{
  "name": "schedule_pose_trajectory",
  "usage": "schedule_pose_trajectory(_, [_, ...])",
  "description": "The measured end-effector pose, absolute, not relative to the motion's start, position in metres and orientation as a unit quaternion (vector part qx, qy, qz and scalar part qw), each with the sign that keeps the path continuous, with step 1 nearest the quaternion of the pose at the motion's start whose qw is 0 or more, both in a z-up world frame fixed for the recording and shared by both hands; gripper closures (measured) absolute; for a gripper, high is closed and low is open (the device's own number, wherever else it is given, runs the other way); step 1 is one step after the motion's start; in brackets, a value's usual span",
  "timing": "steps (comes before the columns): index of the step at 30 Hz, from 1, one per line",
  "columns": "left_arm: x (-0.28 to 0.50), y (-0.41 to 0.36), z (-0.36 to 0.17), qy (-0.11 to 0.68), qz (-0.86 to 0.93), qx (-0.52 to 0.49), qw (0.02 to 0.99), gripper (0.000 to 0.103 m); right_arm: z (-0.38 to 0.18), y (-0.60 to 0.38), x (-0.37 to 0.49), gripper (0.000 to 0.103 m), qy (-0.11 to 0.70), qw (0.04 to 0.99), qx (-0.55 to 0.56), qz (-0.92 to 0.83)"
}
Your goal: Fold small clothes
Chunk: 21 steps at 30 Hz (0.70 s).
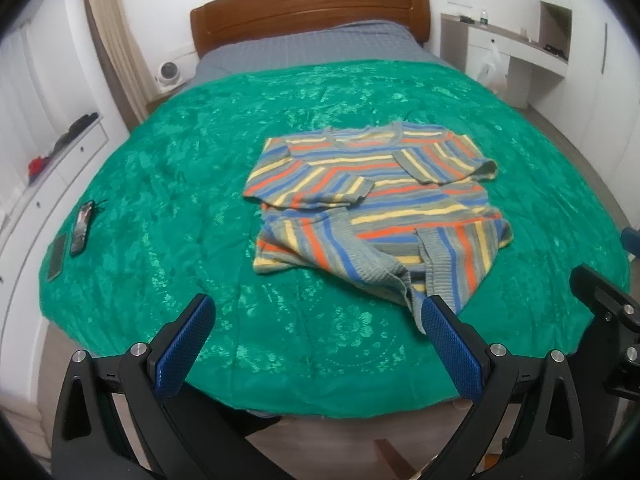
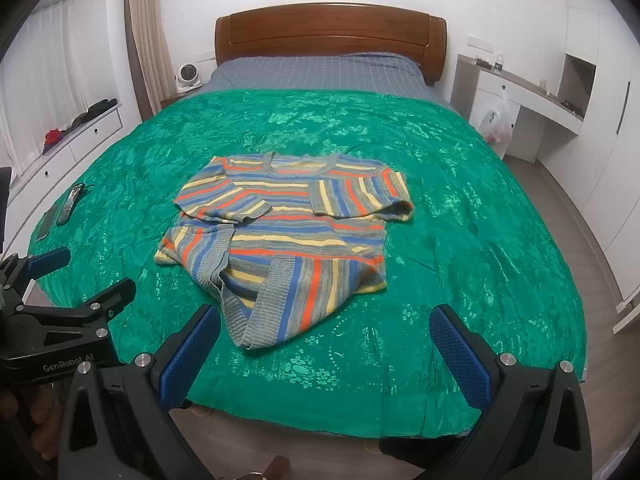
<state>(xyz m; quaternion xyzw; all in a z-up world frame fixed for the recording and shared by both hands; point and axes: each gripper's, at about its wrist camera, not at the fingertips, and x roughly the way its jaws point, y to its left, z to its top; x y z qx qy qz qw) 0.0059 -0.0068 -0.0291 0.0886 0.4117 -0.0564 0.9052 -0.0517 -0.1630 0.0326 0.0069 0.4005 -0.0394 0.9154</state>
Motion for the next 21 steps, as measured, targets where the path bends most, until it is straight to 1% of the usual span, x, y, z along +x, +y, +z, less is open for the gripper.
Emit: schedule_pose_trajectory(21, [0.009,-0.003,-0.042,0.436,-0.063,0.078,0.894,0.000,0.025,-0.158,-0.048,0.000,0.411,0.911,0.005,-0.036])
